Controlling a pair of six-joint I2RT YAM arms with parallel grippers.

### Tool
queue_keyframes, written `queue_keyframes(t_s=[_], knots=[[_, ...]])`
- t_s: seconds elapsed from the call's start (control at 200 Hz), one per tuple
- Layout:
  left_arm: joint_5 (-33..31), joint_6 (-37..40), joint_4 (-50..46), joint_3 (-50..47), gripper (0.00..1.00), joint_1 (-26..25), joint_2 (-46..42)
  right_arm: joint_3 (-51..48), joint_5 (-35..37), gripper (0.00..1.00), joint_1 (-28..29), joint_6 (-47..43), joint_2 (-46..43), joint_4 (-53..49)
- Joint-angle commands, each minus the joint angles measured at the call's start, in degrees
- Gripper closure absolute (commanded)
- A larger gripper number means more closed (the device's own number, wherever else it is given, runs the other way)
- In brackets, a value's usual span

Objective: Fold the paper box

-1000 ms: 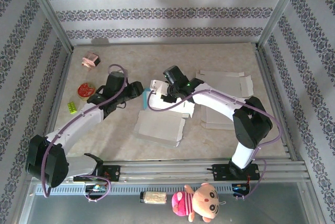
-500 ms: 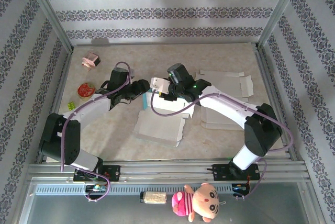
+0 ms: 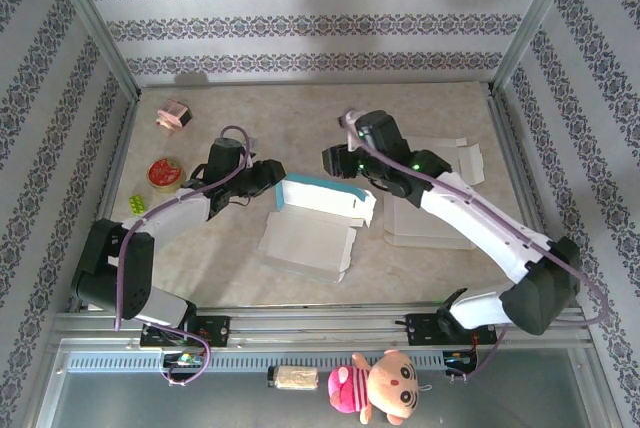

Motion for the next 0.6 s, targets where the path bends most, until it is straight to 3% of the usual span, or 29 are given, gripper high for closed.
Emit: queue_keyframes(t_s=[0.0, 0.18, 0.315, 0.44, 0.595], knots=[[1.58, -0.76, 2.18, -2.15, 0.61, 0.26, -0.79, -1.21, 2.73, 0.51, -0.09, 26.87, -1.64, -10.51], [2.12, -1.12, 3.16, -3.13, 0.61, 0.21, -1.32, -6.29, -1.57, 0.47, -0.05, 38.07, -1.42, -9.23], [2.21, -0.51, 2.19, -2.76, 0.61, 0.2, -1.74, -6.98, 2.83, 0.43, -0.17, 38.62, 0.31, -10.8], [2.1, 0.21, 1.06, -2.18, 0.61, 0.22, -2.27, -8.09, 4.06, 0.32, -0.43, 38.31, 1.89, -10.34], [2.28, -0.18, 1.05, -2.1, 0.61, 0.22, -2.69, -8.3, 3.56, 0.31, -0.62, 37.94, 3.42, -9.14]])
